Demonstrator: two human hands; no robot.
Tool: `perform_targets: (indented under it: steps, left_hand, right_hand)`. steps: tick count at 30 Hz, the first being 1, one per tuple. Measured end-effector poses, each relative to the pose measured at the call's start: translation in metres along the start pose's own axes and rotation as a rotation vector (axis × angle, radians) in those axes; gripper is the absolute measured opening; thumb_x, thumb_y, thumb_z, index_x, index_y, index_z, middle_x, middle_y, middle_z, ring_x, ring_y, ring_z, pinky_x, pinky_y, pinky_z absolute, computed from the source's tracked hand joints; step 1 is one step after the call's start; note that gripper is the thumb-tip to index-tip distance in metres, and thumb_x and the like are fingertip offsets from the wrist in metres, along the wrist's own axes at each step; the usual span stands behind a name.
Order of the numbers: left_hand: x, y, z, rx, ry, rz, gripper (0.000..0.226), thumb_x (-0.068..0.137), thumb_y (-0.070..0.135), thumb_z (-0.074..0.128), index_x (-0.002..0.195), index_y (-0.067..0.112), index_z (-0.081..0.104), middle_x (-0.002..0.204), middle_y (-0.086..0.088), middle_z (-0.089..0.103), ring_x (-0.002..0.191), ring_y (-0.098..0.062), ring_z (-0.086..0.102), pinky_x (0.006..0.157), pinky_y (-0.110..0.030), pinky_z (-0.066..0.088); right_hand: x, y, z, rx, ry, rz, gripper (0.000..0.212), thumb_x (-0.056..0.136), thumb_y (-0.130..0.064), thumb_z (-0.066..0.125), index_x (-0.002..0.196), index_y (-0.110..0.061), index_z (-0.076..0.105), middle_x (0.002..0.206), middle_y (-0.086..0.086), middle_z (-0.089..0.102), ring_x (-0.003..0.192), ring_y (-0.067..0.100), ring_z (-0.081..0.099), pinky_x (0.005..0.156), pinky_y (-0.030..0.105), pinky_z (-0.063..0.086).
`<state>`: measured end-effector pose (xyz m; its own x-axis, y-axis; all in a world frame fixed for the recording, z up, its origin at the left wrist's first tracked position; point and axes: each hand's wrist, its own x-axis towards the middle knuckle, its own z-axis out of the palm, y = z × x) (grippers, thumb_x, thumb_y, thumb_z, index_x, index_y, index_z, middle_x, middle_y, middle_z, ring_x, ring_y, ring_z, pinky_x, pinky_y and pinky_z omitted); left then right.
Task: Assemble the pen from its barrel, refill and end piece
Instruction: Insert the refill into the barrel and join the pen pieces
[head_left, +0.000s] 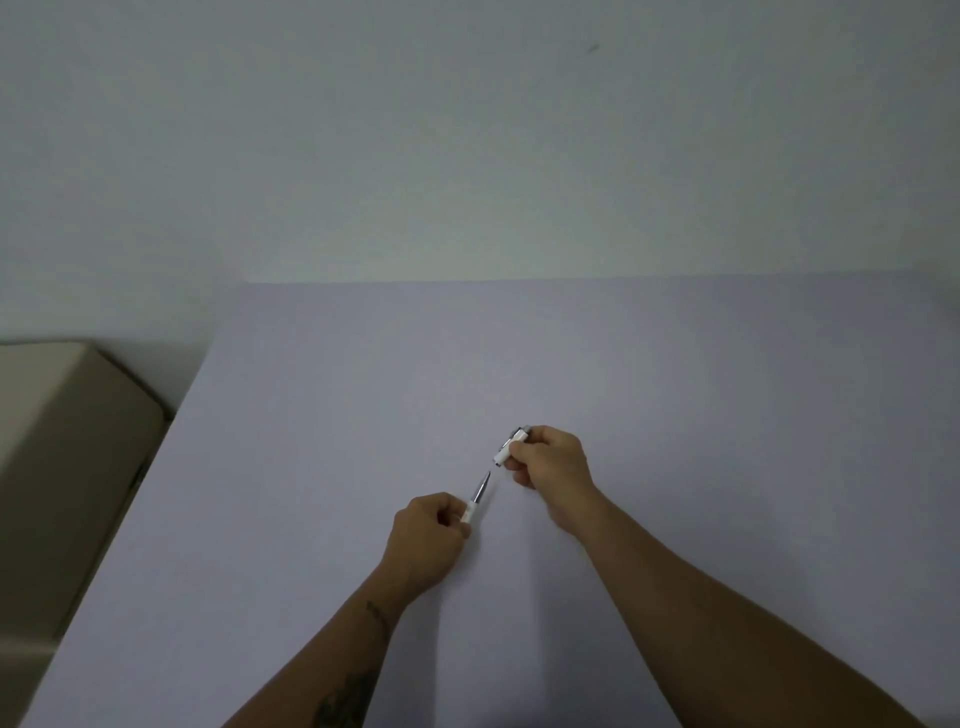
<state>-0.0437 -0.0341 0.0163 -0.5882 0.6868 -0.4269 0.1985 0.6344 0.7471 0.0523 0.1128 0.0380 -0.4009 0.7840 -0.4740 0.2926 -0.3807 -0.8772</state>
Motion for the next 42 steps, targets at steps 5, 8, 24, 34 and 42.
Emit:
perform_targets:
  steps: [5,8,24,34,42]
  left_hand:
    - [-0.004,0.003,0.002,0.007,0.005,0.029,0.011,0.081,0.013,0.064,0.081,0.022,0.071,0.081,-0.008,0.071,0.065,-0.016,0.059,0.07,-0.036,0.057]
    - [-0.006,0.008,0.003,-0.013,0.028,0.049,0.01,0.08,0.013,0.066,0.076,0.021,0.071,0.075,-0.008,0.071,0.06,-0.016,0.057,0.066,-0.038,0.057]
    - [-0.011,0.017,0.007,-0.103,0.082,0.076,0.01,0.078,0.009,0.075,0.074,0.017,0.07,0.067,-0.001,0.066,0.056,-0.014,0.058,0.059,-0.03,0.054]
    - [-0.004,-0.006,0.025,0.206,0.082,0.207,0.033,0.088,0.033,0.062,0.119,0.021,0.061,0.113,0.003,0.064,0.099,-0.018,0.062,0.089,-0.031,0.053]
    - [0.02,-0.032,0.018,0.918,-0.114,0.102,0.112,0.074,0.075,0.049,0.152,0.025,-0.014,0.159,-0.015,-0.024,0.146,-0.04,-0.018,0.114,-0.065,0.003]
  right_hand:
    - [-0.009,0.0,-0.002,-0.052,-0.058,0.003,0.017,0.079,0.003,0.06,0.074,-0.009,0.071,0.066,0.002,0.076,0.062,0.012,0.066,0.059,0.024,0.054]
    - [-0.017,0.005,0.0,-0.102,-0.105,0.004,0.017,0.08,0.002,0.061,0.074,-0.01,0.071,0.066,0.001,0.076,0.062,0.013,0.067,0.058,0.024,0.053]
    - [-0.03,0.012,0.0,-0.303,-0.132,0.006,0.009,0.08,-0.014,0.068,0.085,-0.012,0.075,0.084,0.006,0.075,0.071,0.014,0.066,0.065,0.03,0.051]
    - [-0.021,0.019,-0.015,-0.354,0.029,-0.002,0.007,0.082,-0.011,0.053,0.079,-0.008,0.059,0.073,0.007,0.063,0.073,0.029,0.068,0.064,0.037,0.053]
    - [-0.016,0.037,-0.027,-0.843,0.124,-0.064,0.003,0.084,-0.021,0.058,0.086,-0.019,0.057,0.089,0.004,0.066,0.078,0.024,0.064,0.064,0.029,0.047]
